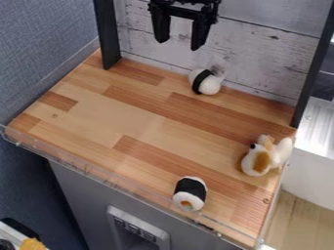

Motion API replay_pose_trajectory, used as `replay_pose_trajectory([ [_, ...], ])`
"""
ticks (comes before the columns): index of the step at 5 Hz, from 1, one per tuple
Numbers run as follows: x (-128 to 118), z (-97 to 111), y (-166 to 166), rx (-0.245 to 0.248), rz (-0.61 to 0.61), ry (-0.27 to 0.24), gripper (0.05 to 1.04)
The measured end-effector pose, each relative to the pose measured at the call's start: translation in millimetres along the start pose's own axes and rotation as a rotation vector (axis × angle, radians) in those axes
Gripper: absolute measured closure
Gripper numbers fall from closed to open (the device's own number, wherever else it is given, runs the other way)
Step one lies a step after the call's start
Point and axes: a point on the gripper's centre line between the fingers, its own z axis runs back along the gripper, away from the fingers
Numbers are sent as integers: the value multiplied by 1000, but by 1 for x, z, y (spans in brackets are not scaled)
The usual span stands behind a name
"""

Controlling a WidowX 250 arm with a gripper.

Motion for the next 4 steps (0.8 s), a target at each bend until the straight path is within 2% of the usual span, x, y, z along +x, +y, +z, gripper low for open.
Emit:
replay_pose_trajectory([
  [1,-12,-18,-3,-8,113,49,84],
  [2,-32,-9,-10,-13,303,23,85],
  [4,-71,-8,-37,-30,744,2,92],
])
